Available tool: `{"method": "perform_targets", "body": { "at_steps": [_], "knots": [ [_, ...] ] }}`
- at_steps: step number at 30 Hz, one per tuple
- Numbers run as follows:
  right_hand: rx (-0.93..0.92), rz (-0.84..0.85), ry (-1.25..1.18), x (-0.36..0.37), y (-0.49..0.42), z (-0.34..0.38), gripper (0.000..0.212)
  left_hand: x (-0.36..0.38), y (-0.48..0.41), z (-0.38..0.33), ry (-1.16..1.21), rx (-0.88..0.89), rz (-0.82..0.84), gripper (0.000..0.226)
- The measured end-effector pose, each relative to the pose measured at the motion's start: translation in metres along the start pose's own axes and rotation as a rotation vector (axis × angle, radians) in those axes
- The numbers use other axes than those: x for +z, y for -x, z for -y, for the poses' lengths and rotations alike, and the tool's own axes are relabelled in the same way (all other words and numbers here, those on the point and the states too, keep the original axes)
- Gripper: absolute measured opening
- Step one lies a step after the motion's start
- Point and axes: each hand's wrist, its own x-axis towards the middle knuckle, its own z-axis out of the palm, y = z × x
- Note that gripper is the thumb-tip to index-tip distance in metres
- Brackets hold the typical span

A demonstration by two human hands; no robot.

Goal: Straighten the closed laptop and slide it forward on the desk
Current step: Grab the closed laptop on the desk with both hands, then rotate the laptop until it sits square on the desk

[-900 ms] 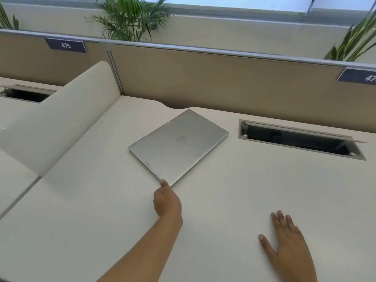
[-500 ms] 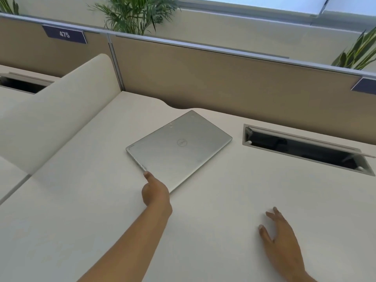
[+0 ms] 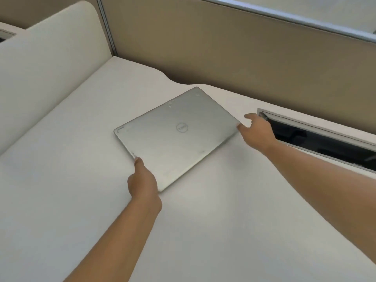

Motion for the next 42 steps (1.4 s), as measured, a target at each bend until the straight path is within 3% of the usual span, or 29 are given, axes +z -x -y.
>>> {"method": "perform_targets", "body": {
  "at_steps": [2,4,9,13,19,21,29,42],
  "knots": [
    [0.013,0.037,0.035,0.005,-0.027,0.007,0.056,-0.001,-0.003,0.001,-0.040,0.018,0.009,0.029],
    [0.039,0.082,0.074,0.013,-0.050,0.010,0.057,-0.004,-0.006,0.001,-0.102,0.034,0.005,0.030],
    [0.109,0.124,0.081,0.038,-0.088,0.011,0.035,-0.009,-0.014,0.001,-0.150,0.075,-0.006,0.021],
    [0.152,0.114,0.081,0.050,-0.103,0.025,0.046,-0.016,-0.018,0.003,-0.253,0.164,0.029,0.020],
    [0.196,0.015,0.215,0.049,-0.099,0.025,0.065,-0.028,-0.024,-0.018,-0.272,0.129,0.089,0.022],
    [0.216,0.006,0.237,0.044,-0.093,0.024,0.069,-0.031,-0.018,-0.026,-0.280,0.113,0.159,0.013],
    [0.222,-0.065,0.264,0.000,-0.044,-0.008,0.078,-0.057,0.032,-0.016,-0.459,0.062,0.362,0.021],
    [0.342,-0.205,0.257,-0.087,0.129,-0.116,0.076,-0.108,0.123,0.050,-0.756,0.010,0.593,0.023]
  ]
}}
